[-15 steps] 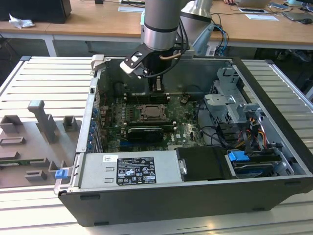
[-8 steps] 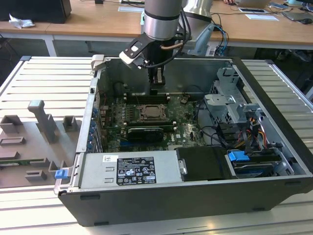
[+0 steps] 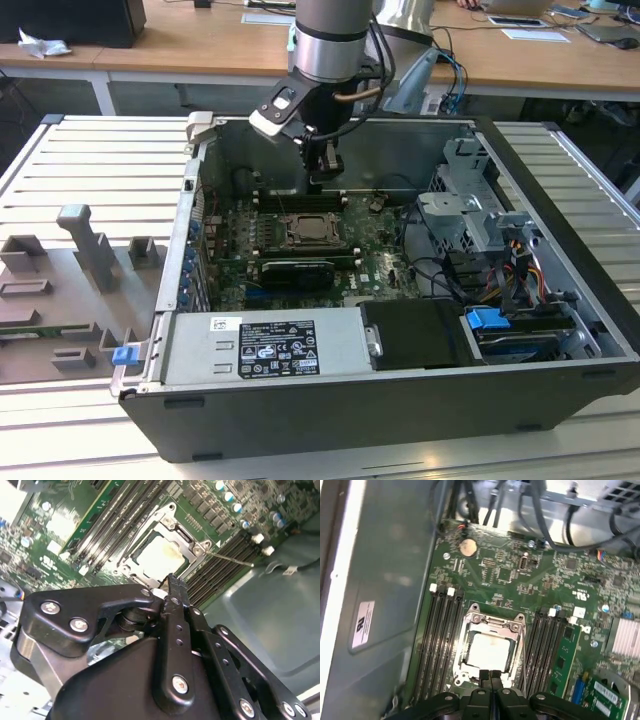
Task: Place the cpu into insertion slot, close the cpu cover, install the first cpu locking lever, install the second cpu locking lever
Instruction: 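Install the first cpu locking lever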
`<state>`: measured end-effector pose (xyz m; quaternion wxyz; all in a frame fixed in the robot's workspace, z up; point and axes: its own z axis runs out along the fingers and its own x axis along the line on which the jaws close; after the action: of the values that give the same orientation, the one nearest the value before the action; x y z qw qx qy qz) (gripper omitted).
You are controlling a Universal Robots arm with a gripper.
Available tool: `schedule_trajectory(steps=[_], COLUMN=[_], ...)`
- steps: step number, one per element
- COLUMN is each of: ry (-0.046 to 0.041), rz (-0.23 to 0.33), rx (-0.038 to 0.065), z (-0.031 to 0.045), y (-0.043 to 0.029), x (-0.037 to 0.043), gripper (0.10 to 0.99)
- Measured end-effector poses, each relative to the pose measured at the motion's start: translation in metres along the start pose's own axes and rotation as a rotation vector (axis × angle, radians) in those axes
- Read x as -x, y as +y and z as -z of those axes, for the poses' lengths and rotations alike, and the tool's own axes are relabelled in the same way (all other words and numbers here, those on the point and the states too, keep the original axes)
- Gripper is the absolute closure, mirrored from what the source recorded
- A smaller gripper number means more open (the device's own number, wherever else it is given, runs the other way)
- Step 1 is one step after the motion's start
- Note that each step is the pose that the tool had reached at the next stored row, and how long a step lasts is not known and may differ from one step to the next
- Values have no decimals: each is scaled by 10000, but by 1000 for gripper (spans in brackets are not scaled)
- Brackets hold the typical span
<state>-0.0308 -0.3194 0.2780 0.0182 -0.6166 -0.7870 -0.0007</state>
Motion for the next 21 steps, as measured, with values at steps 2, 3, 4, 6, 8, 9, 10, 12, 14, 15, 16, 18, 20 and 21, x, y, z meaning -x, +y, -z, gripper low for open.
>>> schedule_trajectory(steps=[2, 3, 4, 6, 8, 9, 10, 12, 14, 15, 16, 18, 20, 21], ry=[-4, -6, -9, -11, -16, -19, -23, -32, -40, -46, -50, -55, -69, -72], rz=[175, 260, 396, 503, 734, 857, 1116, 1524, 1879, 2152, 2372, 2597, 3230, 3375], rx=[-5, -8, -12, -15, -22, -25, -33, -45, -56, -64, -70, -78, -96, -100], z=[0, 0, 0, 0, 0, 0, 0, 0, 0, 0, 0, 0, 0, -1], y=[0, 0, 0, 0, 0, 0, 0, 0, 0, 0, 1, 1, 1, 1], x=[0, 0, 0, 0, 0, 0, 0, 0, 0, 0, 0, 0, 0, 0], gripper=[980, 980, 980, 980, 980, 980, 980, 980, 980, 980, 980, 980, 980, 980])
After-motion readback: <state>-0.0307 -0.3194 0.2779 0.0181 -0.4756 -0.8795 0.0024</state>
